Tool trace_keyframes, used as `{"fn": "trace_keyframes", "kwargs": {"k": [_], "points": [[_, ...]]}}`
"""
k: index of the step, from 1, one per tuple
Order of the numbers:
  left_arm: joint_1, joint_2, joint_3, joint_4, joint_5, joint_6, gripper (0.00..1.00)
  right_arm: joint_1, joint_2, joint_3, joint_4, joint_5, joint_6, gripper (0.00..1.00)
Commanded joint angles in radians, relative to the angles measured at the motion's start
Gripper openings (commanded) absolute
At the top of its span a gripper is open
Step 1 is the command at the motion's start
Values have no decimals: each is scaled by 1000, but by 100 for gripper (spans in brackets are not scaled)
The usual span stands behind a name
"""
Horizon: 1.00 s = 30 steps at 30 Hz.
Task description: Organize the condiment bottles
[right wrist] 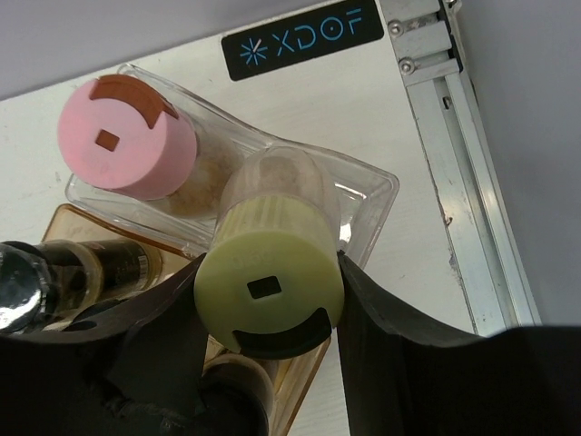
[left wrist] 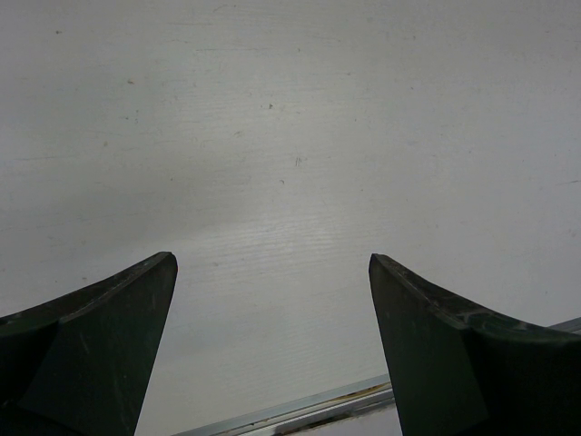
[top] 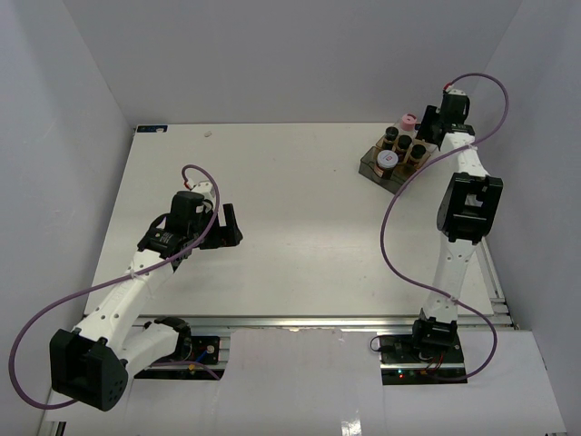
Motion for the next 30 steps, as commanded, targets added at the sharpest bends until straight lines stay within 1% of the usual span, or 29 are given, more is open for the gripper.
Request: {"fn": "trace_keyframes", "kwargs": {"k": [1, 6, 10, 14, 16, 21, 24, 25, 26, 30], "points": [[-4, -11, -1, 23, 3, 6, 98, -3, 34, 53, 16, 8, -7, 41], [-5, -9, -1, 22, 2, 6, 98, -3, 50, 65, 18, 16, -7, 52], [-4, -7, -1, 22, 1, 6, 98, -3, 57, 77, 17, 19, -7, 65], [-3, -7, -1, 22, -2, 6, 98, -4, 51, 81, 16, 25, -12, 74], [-5, -7, -1, 22, -4, 4, 98, -3, 37, 84, 15, 26, -16, 77], [-5, -14, -2, 21, -8, 4, 98, -5, -18, 102, 2, 11, -41, 82], [-5, -18, -3, 21, -17, 6, 98, -5, -76, 139, -43, 19, -46, 84], [-7, -21, -3, 18, -23, 3, 98, -5, -103, 139, -53, 13, -42, 91], [-10, -23, -3, 17, -26, 2, 98, -5, -130, 138, -62, 4, -36, 95], [-12, -19, -2, 26, -25, 11, 98, 0, -266, 94, -114, -59, -2, 90]]}}
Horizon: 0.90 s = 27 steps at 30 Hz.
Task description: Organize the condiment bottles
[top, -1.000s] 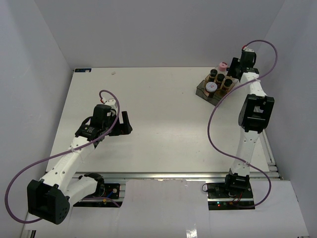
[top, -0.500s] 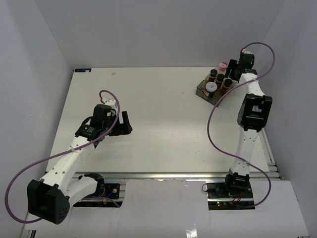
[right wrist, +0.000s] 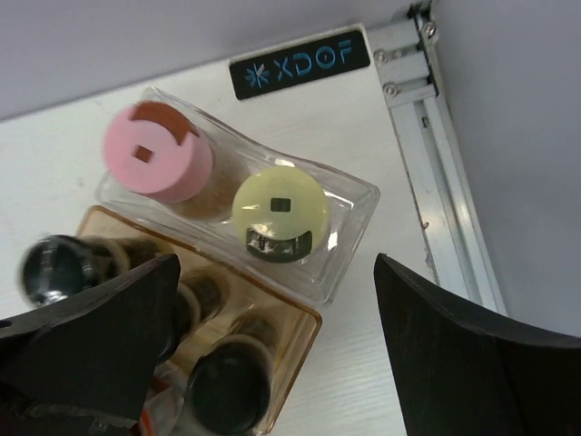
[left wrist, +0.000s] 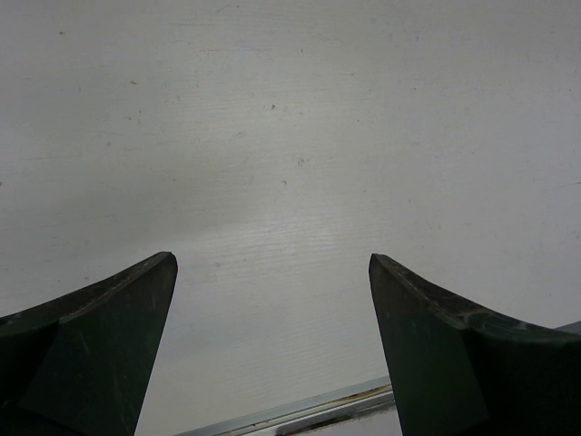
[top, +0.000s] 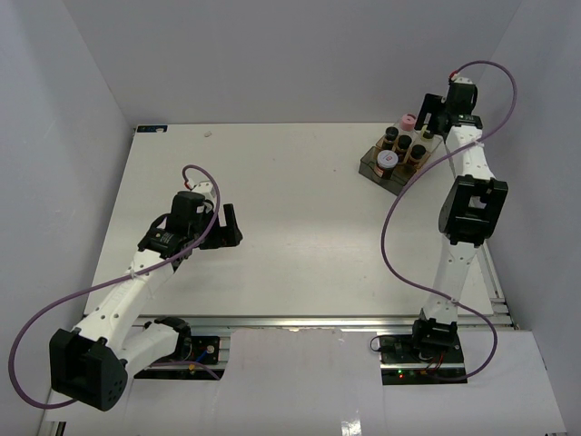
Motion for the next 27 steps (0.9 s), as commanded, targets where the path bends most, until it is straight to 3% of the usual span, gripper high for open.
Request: {"fn": "trace_keyframes", "kwargs": {"k": [1, 5, 10, 16, 21, 27], "points": [[-6, -16, -2, 25, -14, 15, 98, 2, -260, 8, -41, -73, 29, 90], [-8, -22, -3, 28, 7, 17, 98, 57, -417, -150, -45, -143, 45, 90], [-9, -68, -13, 56, 48, 26, 98, 248, -584, -314, -84, -42, 17, 90], [-21, -131, -24, 90, 123, 41, 98, 420, -736, -475, -205, 12, 147, 90], [-23, -183, -33, 125, 156, 48, 98, 632, -970, -871, -45, -20, 140, 90], [-29, -216, -41, 147, 181, 54, 98, 664, -1253, -1248, 95, -168, 189, 90]]}}
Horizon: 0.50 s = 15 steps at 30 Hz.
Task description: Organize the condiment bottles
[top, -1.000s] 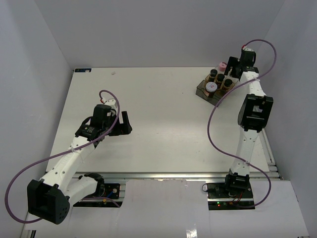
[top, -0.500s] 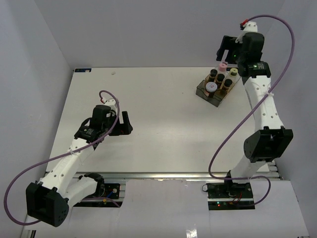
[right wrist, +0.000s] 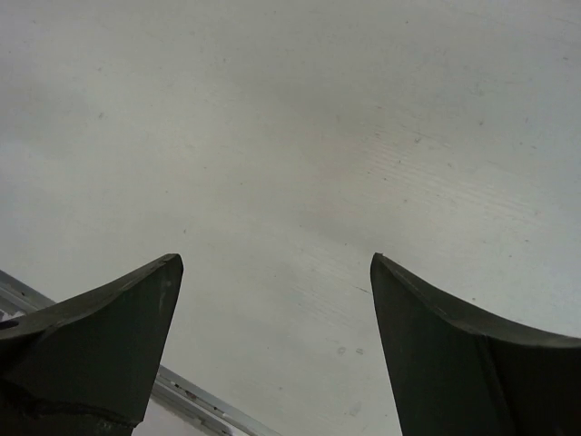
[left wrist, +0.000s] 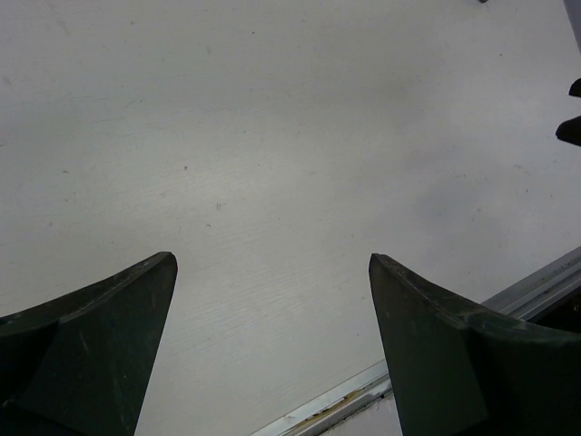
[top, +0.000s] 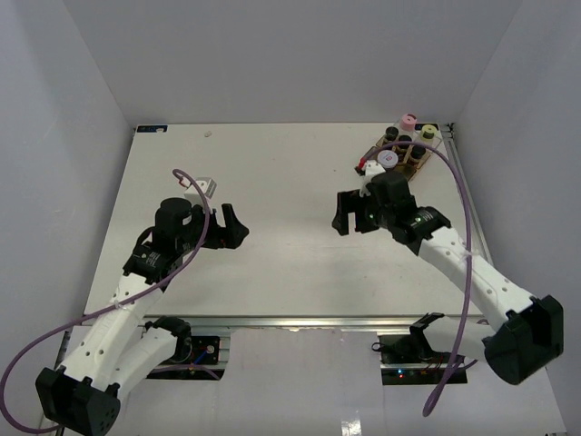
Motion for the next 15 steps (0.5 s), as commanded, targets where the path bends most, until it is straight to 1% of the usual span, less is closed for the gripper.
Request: {"fn": "trace_keyframes", "kwargs": {"k": [1, 4, 6, 9, 12, 15], "points": [[-8, -25, -11, 43, 56, 19, 98, -6, -202, -151, 152, -74, 40, 90], [-8, -35, -10, 54, 94, 25, 98, -4, -309, -209, 138, -42, 49, 90], [-8, -61, -18, 66, 115, 29, 98, -6, -413, -245, 142, -23, 59, 90], [-11, -105, -28, 87, 144, 33, 98, -5, -492, -282, 155, 14, 43, 90], [-13, -130, -39, 100, 160, 36, 98, -4, -511, -272, 128, 92, 28, 90], [-13, -128, -39, 99, 163, 39, 98, -6, -507, -258, 118, 97, 24, 90]]}}
